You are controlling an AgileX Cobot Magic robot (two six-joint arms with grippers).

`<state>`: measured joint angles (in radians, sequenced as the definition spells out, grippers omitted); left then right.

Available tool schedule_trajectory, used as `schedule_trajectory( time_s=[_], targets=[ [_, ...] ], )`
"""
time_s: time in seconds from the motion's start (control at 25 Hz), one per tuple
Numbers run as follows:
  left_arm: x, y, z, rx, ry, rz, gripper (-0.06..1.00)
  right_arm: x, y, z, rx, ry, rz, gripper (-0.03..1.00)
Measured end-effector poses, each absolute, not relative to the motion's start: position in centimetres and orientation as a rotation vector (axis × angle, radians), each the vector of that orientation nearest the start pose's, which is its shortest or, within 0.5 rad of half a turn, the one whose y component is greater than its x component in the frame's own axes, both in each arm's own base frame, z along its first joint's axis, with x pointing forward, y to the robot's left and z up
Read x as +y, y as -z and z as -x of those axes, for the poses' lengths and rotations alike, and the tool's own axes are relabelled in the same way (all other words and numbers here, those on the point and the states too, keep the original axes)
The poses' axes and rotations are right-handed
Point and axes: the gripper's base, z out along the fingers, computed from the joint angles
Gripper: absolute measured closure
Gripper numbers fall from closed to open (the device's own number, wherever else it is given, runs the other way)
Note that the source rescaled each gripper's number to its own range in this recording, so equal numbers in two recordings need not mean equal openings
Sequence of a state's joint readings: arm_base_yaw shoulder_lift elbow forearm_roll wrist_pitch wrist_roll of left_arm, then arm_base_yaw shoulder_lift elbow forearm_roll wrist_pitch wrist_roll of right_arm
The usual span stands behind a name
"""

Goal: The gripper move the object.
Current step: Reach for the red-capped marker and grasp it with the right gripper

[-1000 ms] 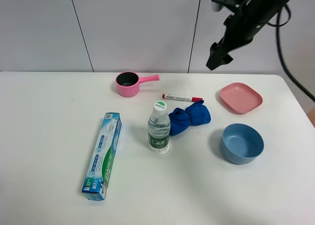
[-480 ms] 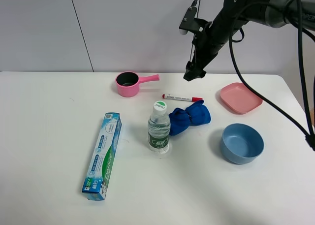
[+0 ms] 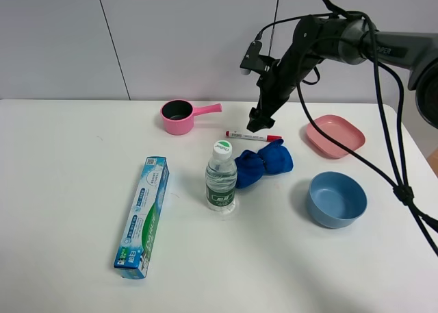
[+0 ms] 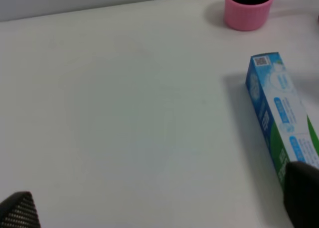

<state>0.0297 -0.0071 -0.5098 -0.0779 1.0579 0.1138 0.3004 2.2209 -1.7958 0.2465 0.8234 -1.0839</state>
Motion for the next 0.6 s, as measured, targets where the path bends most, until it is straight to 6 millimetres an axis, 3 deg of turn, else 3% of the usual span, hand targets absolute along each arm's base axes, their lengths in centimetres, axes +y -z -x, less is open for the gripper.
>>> schedule_trajectory(
  time_s=[0.6],
  targets=[
    [-0.6, -28.0, 0.7, 2.02, 0.002, -0.089, -0.06, 16.2, -13.8, -46.3, 2.124, -0.069, 1.674, -0.03]
  ],
)
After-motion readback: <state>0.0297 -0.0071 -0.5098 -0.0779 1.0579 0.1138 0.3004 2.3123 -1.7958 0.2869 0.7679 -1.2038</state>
